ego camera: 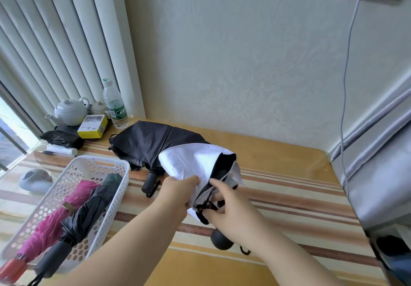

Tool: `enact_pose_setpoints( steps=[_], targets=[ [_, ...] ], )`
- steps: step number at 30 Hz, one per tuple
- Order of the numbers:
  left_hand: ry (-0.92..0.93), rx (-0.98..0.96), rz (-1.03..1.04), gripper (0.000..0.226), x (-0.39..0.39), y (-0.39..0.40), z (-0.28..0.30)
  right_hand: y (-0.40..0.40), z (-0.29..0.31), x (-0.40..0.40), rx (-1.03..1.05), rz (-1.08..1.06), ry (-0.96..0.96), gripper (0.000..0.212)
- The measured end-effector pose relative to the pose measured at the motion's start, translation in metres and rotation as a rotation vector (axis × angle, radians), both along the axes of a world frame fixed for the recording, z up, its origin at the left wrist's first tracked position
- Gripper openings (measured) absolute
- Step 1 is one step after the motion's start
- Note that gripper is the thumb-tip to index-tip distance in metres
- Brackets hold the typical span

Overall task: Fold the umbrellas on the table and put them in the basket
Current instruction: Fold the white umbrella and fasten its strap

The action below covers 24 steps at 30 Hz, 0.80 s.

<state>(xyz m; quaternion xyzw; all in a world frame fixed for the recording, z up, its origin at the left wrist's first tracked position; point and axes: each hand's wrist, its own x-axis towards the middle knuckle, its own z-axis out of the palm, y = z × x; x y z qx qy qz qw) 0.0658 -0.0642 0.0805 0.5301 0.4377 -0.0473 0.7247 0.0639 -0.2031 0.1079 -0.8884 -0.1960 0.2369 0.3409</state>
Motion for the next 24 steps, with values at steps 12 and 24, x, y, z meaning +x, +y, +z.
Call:
enact_pose_setpoints(
  steps=[12,24],
  targets=[
    [-0.208,-0.335,0.096,0.027,-0.004,-0.007,0.006,0.004,-0.002,-0.021,0.193,-0.175,-0.113,0.026],
    [-0.249,-0.351,0.092,0.016,0.003,-0.005,0.008,-0.015,0.013,-0.014,0.180,-0.124,-0.117,0.035]
  ],
)
